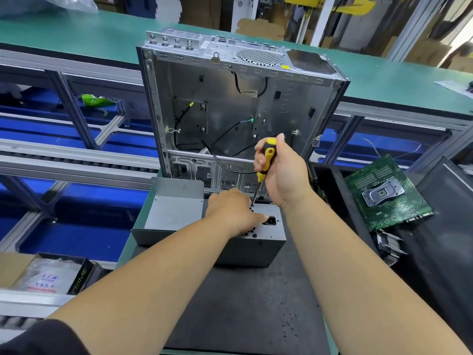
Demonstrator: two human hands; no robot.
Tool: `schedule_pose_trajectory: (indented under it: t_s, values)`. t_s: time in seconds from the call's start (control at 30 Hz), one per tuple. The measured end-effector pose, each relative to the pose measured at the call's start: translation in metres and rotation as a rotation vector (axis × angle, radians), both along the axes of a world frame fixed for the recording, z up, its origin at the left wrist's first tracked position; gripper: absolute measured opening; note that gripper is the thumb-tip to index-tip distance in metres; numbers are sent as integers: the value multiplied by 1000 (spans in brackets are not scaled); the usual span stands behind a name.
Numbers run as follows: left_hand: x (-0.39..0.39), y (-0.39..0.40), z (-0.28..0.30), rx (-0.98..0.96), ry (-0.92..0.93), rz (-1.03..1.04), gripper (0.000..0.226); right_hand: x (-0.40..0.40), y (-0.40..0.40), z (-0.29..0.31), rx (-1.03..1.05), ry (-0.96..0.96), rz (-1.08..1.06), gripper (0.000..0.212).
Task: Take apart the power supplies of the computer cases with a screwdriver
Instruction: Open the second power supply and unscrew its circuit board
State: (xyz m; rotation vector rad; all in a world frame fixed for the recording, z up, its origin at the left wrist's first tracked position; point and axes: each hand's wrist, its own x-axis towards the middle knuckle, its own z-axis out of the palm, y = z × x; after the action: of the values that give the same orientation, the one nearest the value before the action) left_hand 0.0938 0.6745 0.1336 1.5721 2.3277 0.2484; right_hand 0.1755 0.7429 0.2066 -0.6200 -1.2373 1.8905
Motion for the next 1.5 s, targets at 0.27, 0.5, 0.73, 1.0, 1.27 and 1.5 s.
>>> schedule_pose_trajectory:
  t_s: [0.27, 0.5, 0.73, 1.0, 1.27, 1.5]
  values:
    - [-2, -1, -5, 52, -18, 12, 53, 2, 0, -9, 217, -160, -28, 23]
    - [-2, -2, -6, 71, 11, -2, 54, 6, 2, -1, 165, -143, -5, 42]
    - [-1, 0, -3, 42, 11, -7, 55, 1, -6, -1, 124, -71, 48, 36]
    - [-1, 0, -5, 61, 18, -11, 58, 9, 5, -6, 163, -69, -26, 24]
    - [-1, -3, -2, 65, -34, 18, 50, 11, 7, -9, 67, -1, 38, 53]
    - [-7, -14, 4, 274, -341, 80, 20, 12, 7, -7, 51, 3, 34, 53]
